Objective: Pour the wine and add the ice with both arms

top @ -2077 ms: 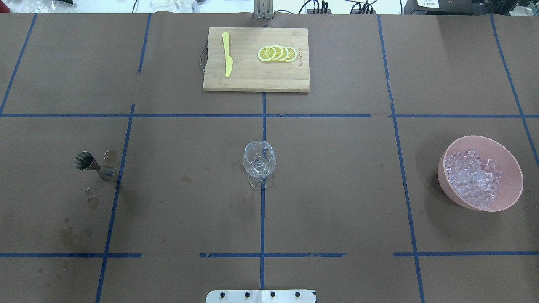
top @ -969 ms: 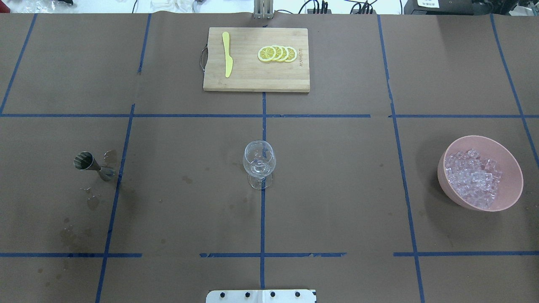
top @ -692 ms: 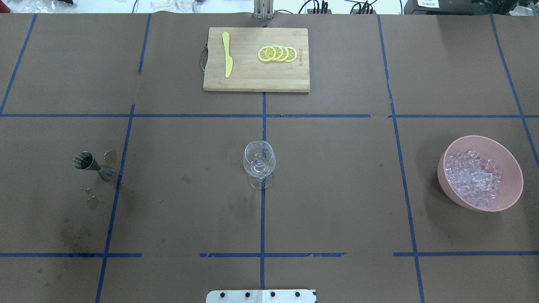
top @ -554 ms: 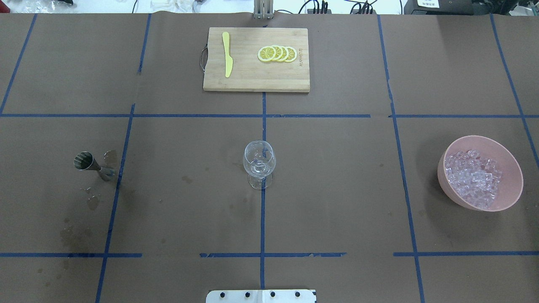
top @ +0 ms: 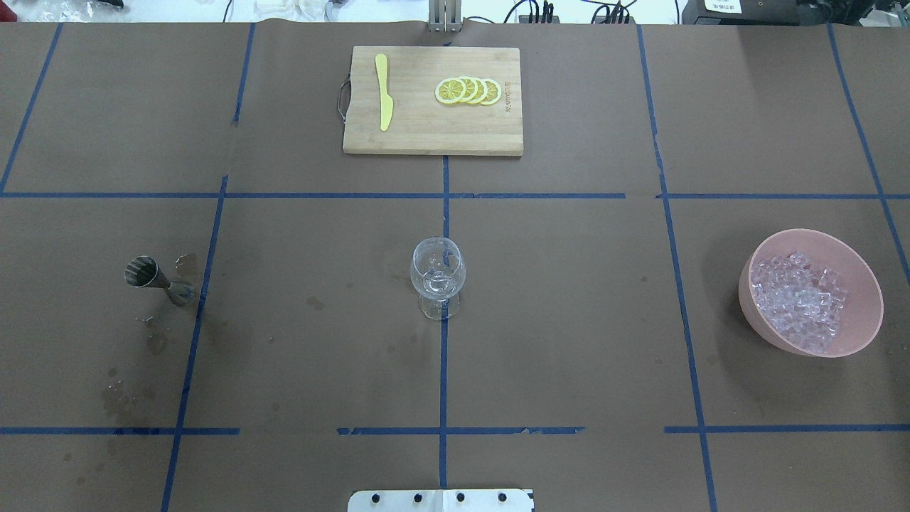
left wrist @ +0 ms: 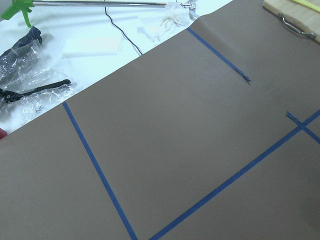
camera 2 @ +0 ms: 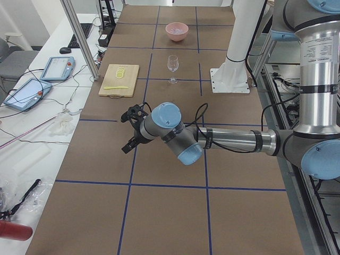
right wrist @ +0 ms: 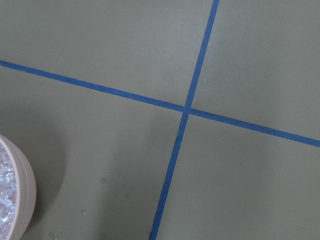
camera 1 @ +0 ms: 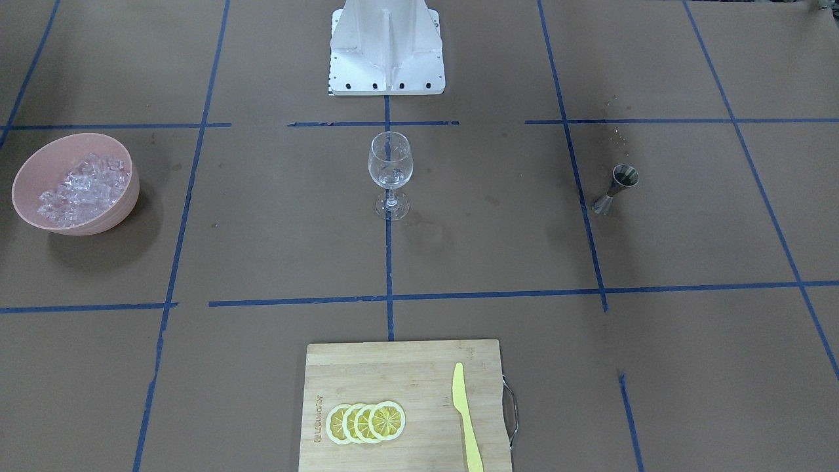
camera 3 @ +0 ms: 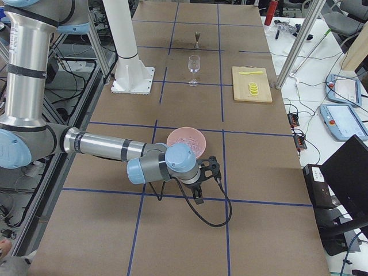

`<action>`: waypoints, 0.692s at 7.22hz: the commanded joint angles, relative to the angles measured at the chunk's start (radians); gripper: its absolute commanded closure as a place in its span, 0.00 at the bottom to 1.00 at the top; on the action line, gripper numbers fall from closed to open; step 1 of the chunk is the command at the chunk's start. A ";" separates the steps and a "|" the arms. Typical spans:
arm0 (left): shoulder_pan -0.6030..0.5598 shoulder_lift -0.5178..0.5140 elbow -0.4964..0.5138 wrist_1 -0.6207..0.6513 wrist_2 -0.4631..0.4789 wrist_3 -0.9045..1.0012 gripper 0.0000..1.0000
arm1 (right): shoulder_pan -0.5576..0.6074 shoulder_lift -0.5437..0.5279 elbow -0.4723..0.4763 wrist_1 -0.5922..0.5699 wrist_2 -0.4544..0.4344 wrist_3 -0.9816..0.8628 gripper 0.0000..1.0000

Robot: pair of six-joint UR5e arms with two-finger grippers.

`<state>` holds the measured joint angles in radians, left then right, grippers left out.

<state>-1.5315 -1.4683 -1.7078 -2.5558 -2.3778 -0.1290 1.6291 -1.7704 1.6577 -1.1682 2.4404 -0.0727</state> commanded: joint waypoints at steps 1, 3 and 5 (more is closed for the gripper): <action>0.148 0.002 -0.021 -0.206 0.055 -0.294 0.00 | 0.000 0.003 0.005 0.040 -0.004 0.059 0.00; 0.374 0.040 -0.081 -0.343 0.379 -0.525 0.00 | 0.000 0.000 -0.003 0.093 -0.004 0.062 0.00; 0.570 0.141 -0.163 -0.413 0.713 -0.578 0.00 | 0.000 -0.004 -0.003 0.093 -0.004 0.062 0.00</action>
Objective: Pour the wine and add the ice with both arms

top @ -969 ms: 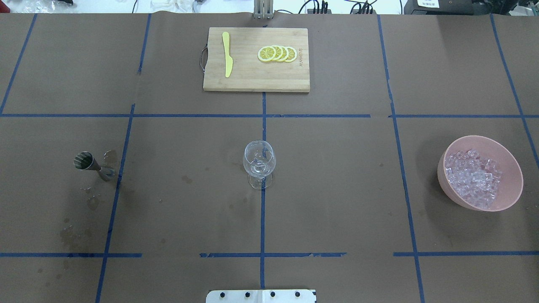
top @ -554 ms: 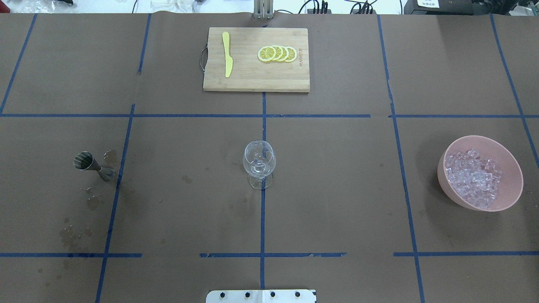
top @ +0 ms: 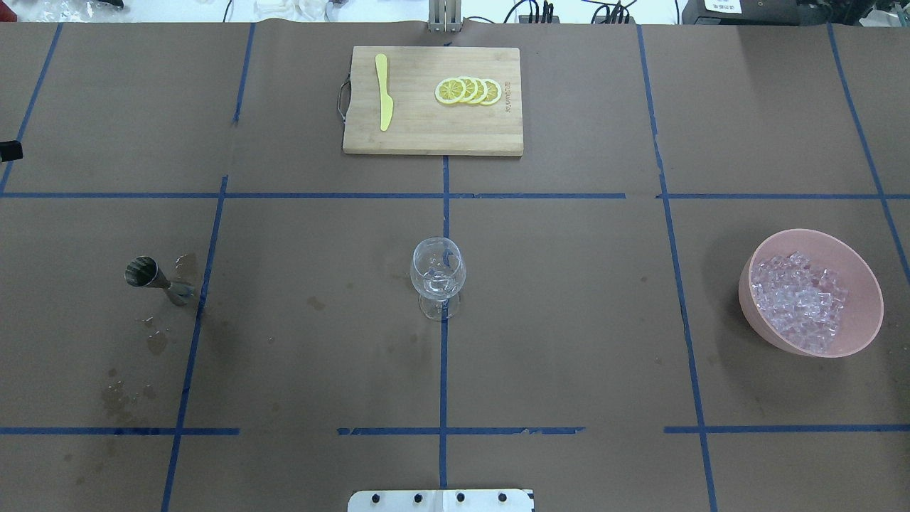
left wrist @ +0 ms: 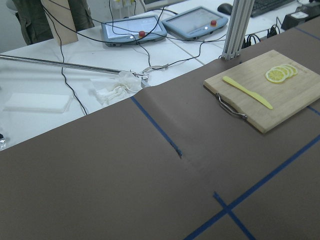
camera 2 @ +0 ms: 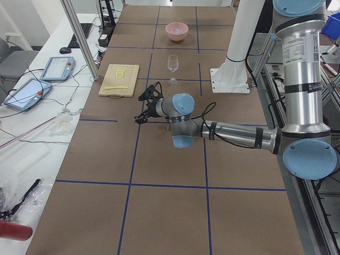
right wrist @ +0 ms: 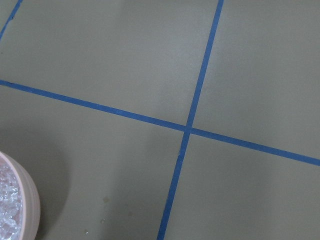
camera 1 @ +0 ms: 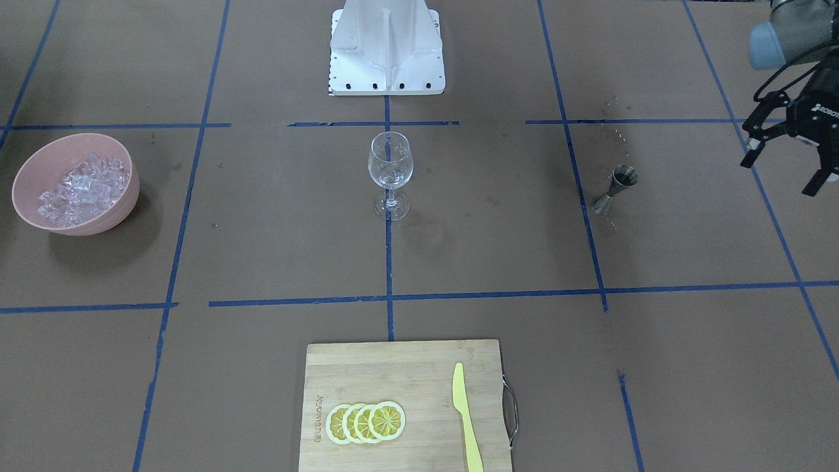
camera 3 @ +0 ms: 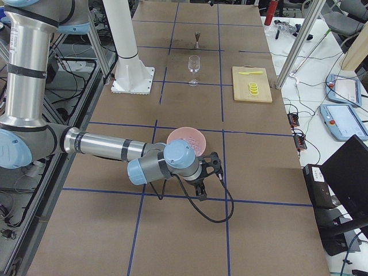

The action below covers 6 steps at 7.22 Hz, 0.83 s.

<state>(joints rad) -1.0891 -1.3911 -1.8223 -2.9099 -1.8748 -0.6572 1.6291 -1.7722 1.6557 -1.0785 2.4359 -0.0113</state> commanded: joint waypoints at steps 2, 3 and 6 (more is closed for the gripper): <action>0.367 0.107 -0.066 -0.109 0.580 -0.055 0.00 | 0.000 -0.006 -0.001 0.003 0.000 0.002 0.00; 0.515 0.113 -0.063 -0.107 0.797 -0.071 0.00 | 0.000 -0.007 -0.001 0.005 0.000 0.002 0.00; 0.800 0.077 0.055 -0.109 1.145 -0.261 0.00 | 0.000 -0.009 -0.001 0.003 0.000 0.002 0.00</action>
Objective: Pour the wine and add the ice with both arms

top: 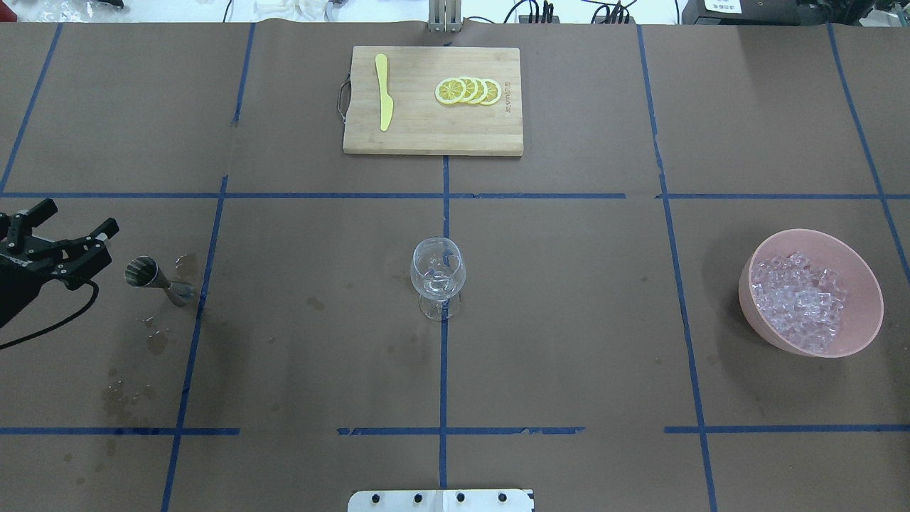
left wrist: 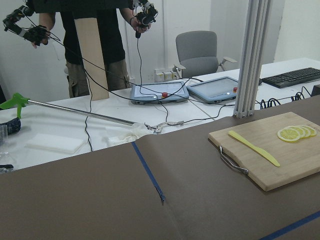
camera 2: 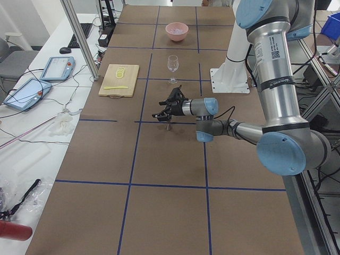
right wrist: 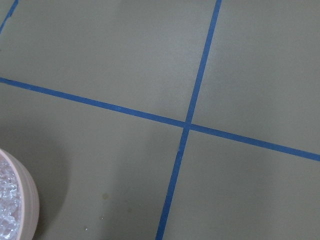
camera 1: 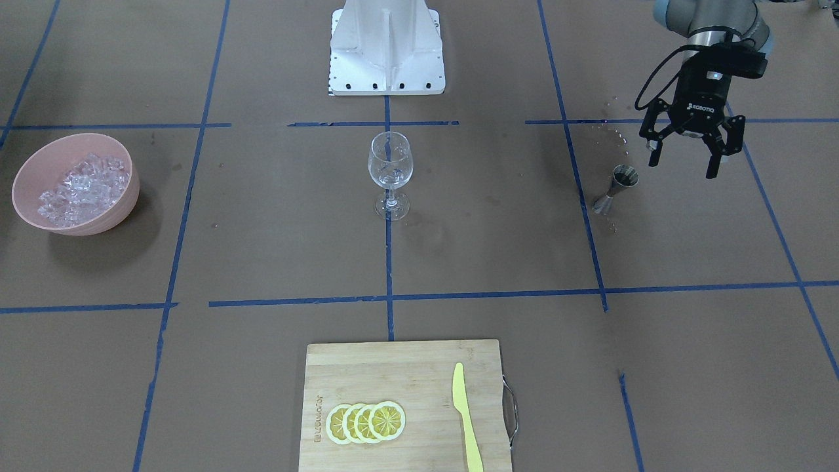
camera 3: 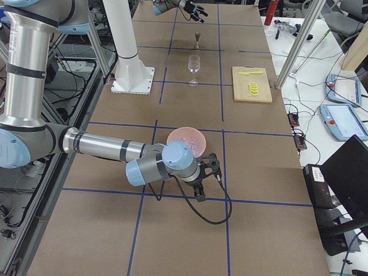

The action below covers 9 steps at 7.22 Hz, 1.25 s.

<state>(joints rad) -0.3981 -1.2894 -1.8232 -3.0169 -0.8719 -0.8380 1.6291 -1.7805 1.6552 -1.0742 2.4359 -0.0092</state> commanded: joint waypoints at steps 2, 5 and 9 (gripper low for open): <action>0.168 -0.080 0.067 -0.005 0.230 -0.082 0.00 | 0.000 0.000 0.000 0.000 0.000 0.000 0.00; 0.189 -0.122 0.133 -0.011 0.260 -0.092 0.00 | 0.000 0.003 0.000 -0.001 -0.002 0.000 0.00; 0.189 -0.188 0.276 -0.013 0.258 -0.140 0.00 | 0.000 0.009 -0.002 -0.001 -0.005 -0.002 0.00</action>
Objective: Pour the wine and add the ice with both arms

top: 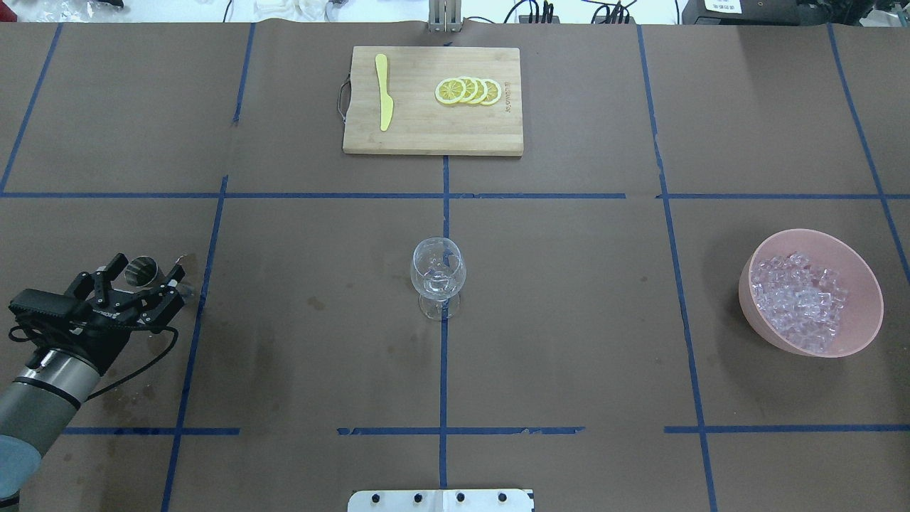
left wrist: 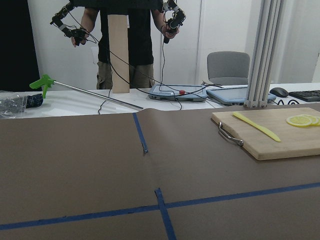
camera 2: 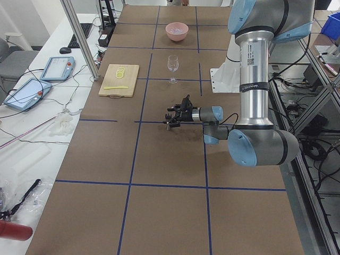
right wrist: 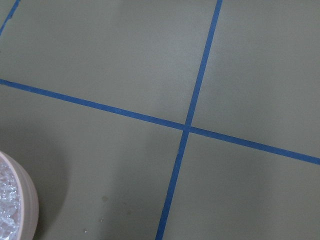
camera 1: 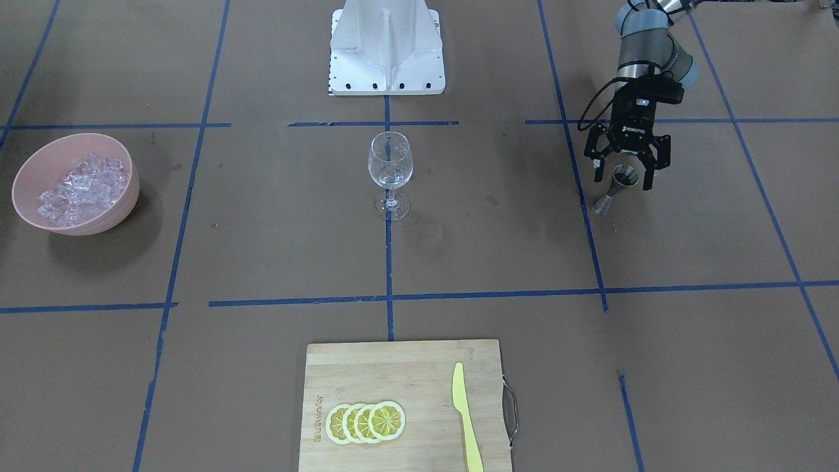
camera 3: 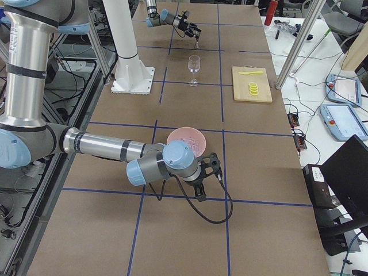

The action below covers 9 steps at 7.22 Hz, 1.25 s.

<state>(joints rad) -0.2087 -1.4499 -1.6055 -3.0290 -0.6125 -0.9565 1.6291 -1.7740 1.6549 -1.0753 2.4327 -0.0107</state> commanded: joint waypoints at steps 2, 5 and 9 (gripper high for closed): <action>0.002 -0.040 0.087 -0.001 0.000 -0.030 0.03 | 0.000 0.004 -0.001 0.000 -0.001 0.001 0.00; 0.018 -0.040 0.088 -0.001 0.000 -0.031 0.34 | 0.000 0.004 -0.001 0.000 -0.001 0.001 0.00; 0.037 -0.040 0.087 -0.001 0.002 -0.031 0.42 | 0.000 0.002 -0.004 -0.002 -0.001 0.001 0.00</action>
<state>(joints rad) -0.1736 -1.4895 -1.5184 -3.0296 -0.6117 -0.9879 1.6291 -1.7709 1.6506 -1.0766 2.4314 -0.0092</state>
